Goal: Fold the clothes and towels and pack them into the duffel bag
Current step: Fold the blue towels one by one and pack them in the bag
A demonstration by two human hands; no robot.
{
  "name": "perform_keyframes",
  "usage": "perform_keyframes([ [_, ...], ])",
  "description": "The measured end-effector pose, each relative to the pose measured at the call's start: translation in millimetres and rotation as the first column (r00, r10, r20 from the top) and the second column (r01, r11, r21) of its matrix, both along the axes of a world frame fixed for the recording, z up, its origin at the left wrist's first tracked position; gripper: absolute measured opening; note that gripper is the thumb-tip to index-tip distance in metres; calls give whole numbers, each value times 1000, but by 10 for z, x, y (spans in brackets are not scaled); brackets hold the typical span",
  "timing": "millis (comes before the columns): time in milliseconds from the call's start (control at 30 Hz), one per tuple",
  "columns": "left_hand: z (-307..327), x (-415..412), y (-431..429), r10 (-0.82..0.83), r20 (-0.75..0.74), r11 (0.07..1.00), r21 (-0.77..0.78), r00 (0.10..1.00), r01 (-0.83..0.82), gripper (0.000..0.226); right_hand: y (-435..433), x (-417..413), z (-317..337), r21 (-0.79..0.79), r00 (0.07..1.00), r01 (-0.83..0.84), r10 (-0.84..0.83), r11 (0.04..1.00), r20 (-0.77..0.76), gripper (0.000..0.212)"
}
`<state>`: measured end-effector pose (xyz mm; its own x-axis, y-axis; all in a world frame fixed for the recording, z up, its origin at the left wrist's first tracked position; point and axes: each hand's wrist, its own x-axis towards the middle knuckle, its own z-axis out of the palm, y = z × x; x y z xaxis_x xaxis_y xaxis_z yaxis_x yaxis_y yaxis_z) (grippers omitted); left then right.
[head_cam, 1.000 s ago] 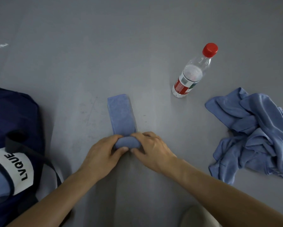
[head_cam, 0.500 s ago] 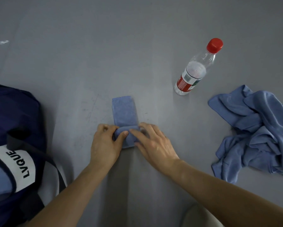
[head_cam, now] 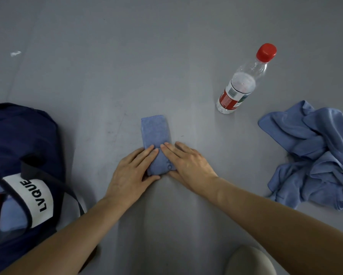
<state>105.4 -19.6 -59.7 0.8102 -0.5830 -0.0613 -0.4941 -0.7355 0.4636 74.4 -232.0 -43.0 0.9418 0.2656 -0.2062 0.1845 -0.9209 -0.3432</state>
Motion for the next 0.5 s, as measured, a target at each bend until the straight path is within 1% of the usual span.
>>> perform_keyframes([
  [100,42,2,-37,51,-64,998,-44,997,-54,71,-38,28,50,67,999,15,-12,998,-45,68],
  [200,77,-32,2,91,-175,990,-91,980,-108,63,-67,6,93,186,991,96,-77,978,-110,63],
  [300,128,-84,108,120,-324,987,-63,939,-148,51,-72,-98,98,191,957,180,-127,965,-260,60],
  [400,134,-196,152,152,-462,963,-130,874,-236,36,10,-208,87,239,939,250,-175,938,-297,50],
  [433,129,-226,141,172,-488,949,-150,856,-276,31,39,-231,83,257,934,275,-194,927,-298,46],
  [500,117,-248,102,209,-465,932,-172,860,-319,21,85,-279,92,249,921,320,-238,914,-309,41],
])
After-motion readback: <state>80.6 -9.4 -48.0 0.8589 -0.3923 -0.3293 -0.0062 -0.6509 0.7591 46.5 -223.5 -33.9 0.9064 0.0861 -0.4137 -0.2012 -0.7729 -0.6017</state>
